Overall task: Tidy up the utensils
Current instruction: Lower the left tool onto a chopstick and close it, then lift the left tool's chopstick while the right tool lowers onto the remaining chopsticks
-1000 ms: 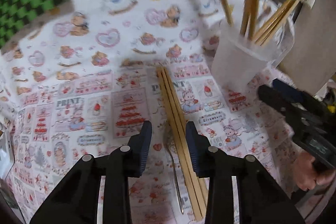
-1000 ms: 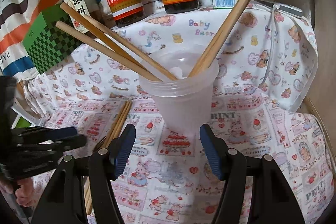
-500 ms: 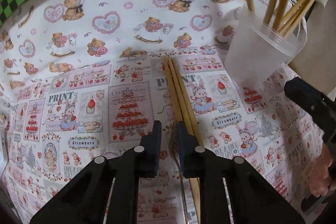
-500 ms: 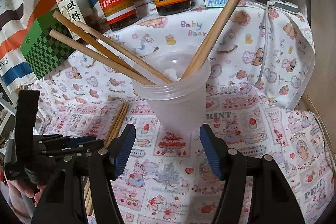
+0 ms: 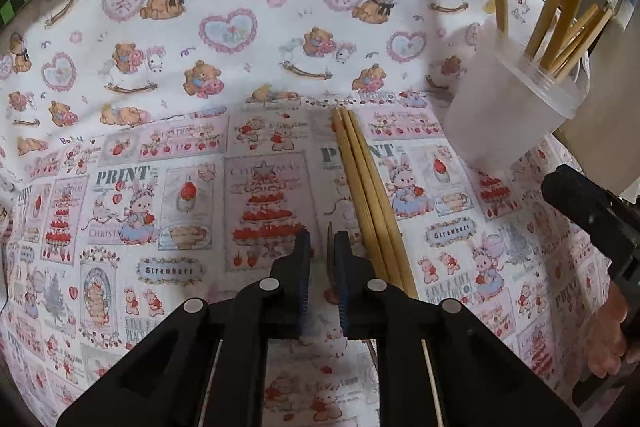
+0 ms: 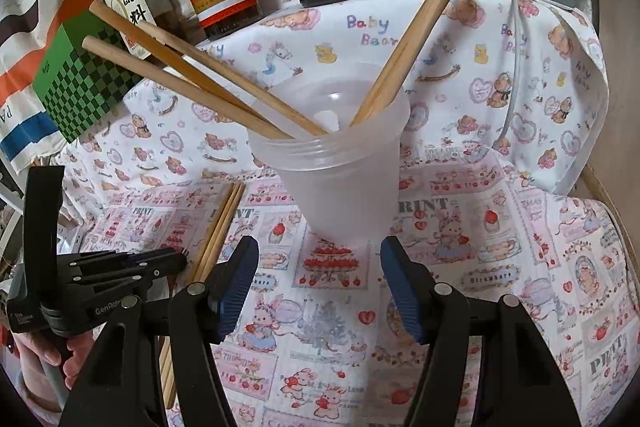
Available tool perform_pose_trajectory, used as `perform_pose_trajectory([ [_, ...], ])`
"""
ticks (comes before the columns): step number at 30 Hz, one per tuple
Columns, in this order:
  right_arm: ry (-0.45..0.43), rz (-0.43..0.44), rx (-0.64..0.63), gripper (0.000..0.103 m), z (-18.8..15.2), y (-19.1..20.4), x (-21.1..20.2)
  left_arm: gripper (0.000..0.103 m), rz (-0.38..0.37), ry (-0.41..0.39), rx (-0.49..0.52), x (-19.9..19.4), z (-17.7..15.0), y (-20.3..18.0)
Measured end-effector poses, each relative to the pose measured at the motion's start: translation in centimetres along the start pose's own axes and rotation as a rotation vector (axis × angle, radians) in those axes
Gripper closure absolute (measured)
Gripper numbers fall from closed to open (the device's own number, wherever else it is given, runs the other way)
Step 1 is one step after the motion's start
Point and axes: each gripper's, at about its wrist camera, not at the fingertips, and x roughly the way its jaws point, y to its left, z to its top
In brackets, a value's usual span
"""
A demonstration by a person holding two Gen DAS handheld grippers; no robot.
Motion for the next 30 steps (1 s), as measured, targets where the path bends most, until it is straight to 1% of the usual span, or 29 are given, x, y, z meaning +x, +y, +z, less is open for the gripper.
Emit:
perform_pose_trajectory([
  [1,0.0,-0.002,-0.004,0.037,0.0,0.1,0.0,0.1,0.005,-0.002,-0.003,0.0,0.0,0.1],
  [3,0.0,-0.005,-0.01,0.037,0.0,0.1,0.0,0.102,0.003,-0.013,-0.009,-0.1,0.1,-0.1],
  [6,0.001,0.0,-0.01,0.037,0.0,0.1,0.0,0.102,0.005,-0.089,-0.005,-2.5,0.1,0.0],
  [9,-0.005,0.003,-0.008,0.037,0.0,0.1,-0.3,0.102,-0.016,-0.191,-0.033,-6.3,0.2,0.5],
  [10,-0.008,0.005,-0.008,0.037,0.0,0.1,-0.4,0.102,-0.007,-0.236,-0.033,-7.6,0.1,0.6],
  [11,-0.009,0.005,-0.007,0.037,0.0,0.1,-0.4,0.102,0.026,-0.294,-0.028,-9.1,0.0,0.6],
  [13,-0.014,0.007,-0.004,0.037,0.0,0.1,-0.6,0.102,0.116,-0.414,-0.023,-11.6,-0.3,0.7],
  [14,-0.016,0.008,-0.004,0.037,0.0,0.1,-0.7,0.102,0.2,-0.501,-0.026,-13.0,-0.7,0.5],
  [15,-0.022,0.006,-0.003,0.037,0.0,0.2,-0.9,0.102,0.264,-0.569,-0.031,-13.9,-0.9,0.2],
  [16,-0.029,0.0,-0.007,0.037,0.1,0.3,-1.0,0.102,0.305,-0.625,-0.037,-14.7,-1.1,0.1],
  [17,-0.035,-0.008,-0.02,0.037,0.1,0.5,-1.2,0.102,0.307,-0.65,-0.044,-15.3,-1.3,0.2],
  [19,-0.063,-0.018,-0.033,0.037,0.2,0.5,-1.9,0.102,0.281,-0.654,-0.072,-15.7,-1.2,0.6],
  [21,-0.09,-0.03,-0.027,0.037,0.4,0.5,-2.7,0.102,0.28,-0.643,-0.083,-15.7,-1.3,0.6],
  [24,-0.101,-0.021,-0.039,0.037,0.5,0.7,-3.2,0.102,0.291,-0.613,-0.094,-15.2,-1.0,0.7],
  [27,-0.098,-0.019,-0.04,0.037,0.5,0.7,-3.2,0.102,0.265,-0.584,-0.124,-14.3,-1.4,0.9],
  [28,-0.093,-0.018,-0.039,0.037,0.5,0.7,-3.1,0.102,0.26,-0.594,-0.145,-14.3,-1.5,1.2],
  [30,-0.088,-0.013,-0.031,0.037,0.5,0.6,-2.9,0.102,0.279,-0.645,-0.193,-14.8,-2.1,1.6],
])
